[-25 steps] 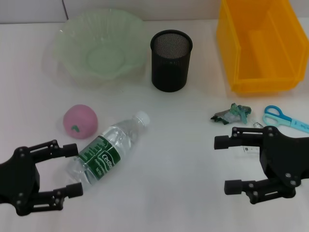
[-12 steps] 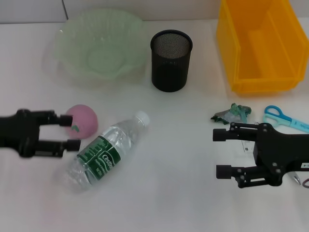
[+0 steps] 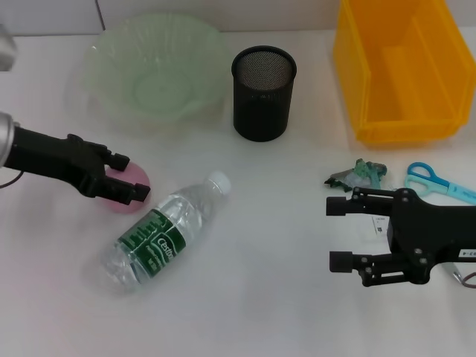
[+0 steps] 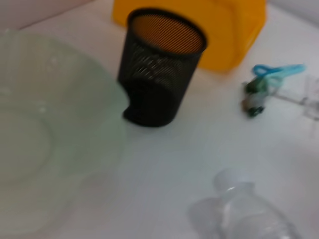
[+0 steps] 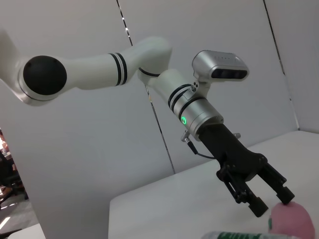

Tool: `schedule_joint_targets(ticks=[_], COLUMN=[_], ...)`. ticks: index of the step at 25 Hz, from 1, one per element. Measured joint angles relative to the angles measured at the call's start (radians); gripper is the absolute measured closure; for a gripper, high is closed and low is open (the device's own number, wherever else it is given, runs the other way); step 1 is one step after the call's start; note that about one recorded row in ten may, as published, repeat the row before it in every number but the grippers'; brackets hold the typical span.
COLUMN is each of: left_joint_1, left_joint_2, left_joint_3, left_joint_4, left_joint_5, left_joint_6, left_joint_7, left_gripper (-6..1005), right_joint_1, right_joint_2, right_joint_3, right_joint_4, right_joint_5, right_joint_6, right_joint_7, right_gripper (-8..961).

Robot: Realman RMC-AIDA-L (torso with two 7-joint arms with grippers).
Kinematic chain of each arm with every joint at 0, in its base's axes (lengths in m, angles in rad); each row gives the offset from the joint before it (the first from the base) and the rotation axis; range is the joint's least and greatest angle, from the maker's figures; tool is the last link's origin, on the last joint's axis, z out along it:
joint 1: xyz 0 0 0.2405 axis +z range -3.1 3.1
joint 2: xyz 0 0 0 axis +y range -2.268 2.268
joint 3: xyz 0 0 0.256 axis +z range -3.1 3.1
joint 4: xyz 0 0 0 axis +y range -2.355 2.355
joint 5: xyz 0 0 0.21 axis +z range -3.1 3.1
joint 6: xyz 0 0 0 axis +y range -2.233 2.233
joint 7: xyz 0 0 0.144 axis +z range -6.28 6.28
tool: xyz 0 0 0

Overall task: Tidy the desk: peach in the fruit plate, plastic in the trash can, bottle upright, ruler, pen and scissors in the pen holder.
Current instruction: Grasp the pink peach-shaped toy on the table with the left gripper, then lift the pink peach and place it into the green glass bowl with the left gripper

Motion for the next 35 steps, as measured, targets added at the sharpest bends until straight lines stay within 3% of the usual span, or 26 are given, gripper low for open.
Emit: schedule_joint_targets(ticks=[7,14,19,26,33,35], left_joint_1=[-0.021,-0.025,-0.024,-0.017,-0.005,-0.002], left_joint_2=[-0.027,-0.029,-0.036,-0.043,-0.041,-0.035], left_joint_3=[0.004,0.005,0.043,0.047,0.026,0.015], left_joint_4=[-0.001,-0.001,-0.005,0.004,0.015,0.016], left_joint_5=[0.083,0.117,0.149,0.144,0.072,0.02], left_joint_6=[-0.103,-0.17,-0.232,-0.233,-0.163,-0.126], left_joint_7=[-0.01,-0.005,-0.002,0.005,0.047,0.067], left_gripper=[209,213,426,605,816,833], right_joint_1=[0.004,0.016,0.017,0.018,0.013,0.011], right_joint_2=[0.003,0.004,0.004,0.005,0.005,0.006], right_joint_3=[-0.003,-0.002,0.002,0.005,0.005,0.006], right_joint_4=[0.004,0.006,0.007,0.008,0.008,0.008], right_joint_5=[0.0,0.0,0.002,0.007,0.007,0.008], right_joint_6=[0.036,0.04,0.04,0.04,0.052,0.052], right_joint_7=[-0.003,-0.003,-0.003,-0.003,-0.005,-0.005], right_gripper=[156,161,164,169,173,175])
